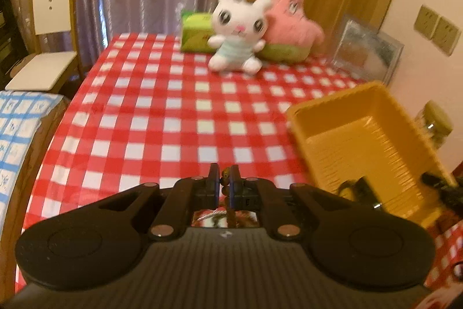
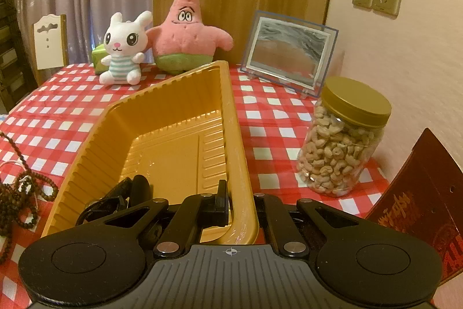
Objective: Organize jewelry
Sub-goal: 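Lift the brown bead strand with the left tool over the tray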
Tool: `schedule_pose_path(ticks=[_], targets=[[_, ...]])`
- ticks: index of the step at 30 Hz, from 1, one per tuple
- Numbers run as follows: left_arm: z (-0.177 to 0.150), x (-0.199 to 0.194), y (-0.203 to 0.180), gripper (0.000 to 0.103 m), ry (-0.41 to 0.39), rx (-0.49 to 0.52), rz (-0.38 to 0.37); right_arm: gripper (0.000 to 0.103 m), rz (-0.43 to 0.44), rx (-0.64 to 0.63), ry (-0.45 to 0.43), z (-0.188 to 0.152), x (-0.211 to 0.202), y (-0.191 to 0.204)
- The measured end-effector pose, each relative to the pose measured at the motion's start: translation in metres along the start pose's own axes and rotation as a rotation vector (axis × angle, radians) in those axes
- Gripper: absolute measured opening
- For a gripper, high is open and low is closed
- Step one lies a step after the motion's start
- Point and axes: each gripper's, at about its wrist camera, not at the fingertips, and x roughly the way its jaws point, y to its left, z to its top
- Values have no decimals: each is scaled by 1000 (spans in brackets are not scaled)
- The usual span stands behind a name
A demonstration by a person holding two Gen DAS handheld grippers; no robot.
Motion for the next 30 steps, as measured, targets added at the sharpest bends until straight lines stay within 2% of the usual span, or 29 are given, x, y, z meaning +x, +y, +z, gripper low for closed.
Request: schedule_pose_path(ticks=[8, 15, 24, 30], targets=[[29, -39, -20, 5, -86, 13, -54, 4, 10, 2, -4, 0, 1, 1], [51, -66, -27, 5, -159, 35, -55, 4, 18, 10, -4, -1, 2, 0], [67, -79, -39, 5, -191, 69, -61, 4, 22, 11, -4, -1, 2, 1], [70, -84, -57, 5, -196, 67, -112, 4, 27, 7, -10, 3, -1, 5]])
